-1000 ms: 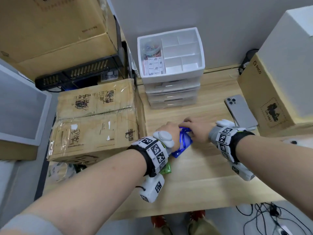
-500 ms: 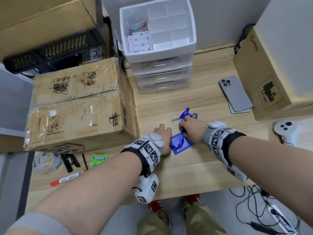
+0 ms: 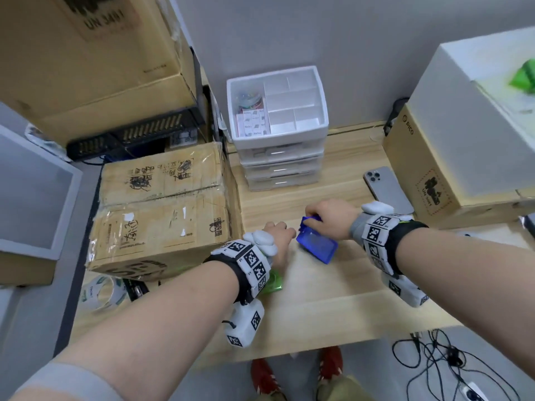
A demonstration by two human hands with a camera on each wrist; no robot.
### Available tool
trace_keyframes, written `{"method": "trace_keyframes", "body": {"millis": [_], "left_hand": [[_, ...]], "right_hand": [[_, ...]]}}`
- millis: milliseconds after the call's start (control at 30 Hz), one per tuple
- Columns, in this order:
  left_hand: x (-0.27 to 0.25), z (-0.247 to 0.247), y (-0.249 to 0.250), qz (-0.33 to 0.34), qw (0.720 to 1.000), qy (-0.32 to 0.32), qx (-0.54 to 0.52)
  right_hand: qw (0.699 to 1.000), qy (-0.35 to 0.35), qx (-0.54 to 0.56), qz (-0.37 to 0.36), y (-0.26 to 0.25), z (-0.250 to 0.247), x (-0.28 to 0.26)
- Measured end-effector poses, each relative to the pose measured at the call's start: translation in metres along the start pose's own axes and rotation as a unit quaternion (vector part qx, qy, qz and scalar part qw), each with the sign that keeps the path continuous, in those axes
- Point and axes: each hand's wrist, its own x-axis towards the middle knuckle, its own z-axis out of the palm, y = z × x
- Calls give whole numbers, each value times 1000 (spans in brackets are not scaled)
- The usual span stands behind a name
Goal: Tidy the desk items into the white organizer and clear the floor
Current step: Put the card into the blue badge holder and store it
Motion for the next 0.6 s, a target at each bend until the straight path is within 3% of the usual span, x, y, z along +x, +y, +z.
{"method": "trace_keyframes", "body": {"millis": [133, 333, 467, 600], "left_hand": [[-16, -67, 1, -9, 998, 58, -32], [-43, -142, -8, -46, 987, 112, -103], [-75, -189, -24, 0, 978, 174, -115], [-101, -222, -38, 36, 965, 217, -140]], "right_hand": [[998, -18, -23, -49, -19, -74, -9], [987, 78, -99, -100, -60, -183, -26], [957, 163, -186, -150, -99, -249, -42], [936, 224, -203, -179, -128, -288, -46]]}}
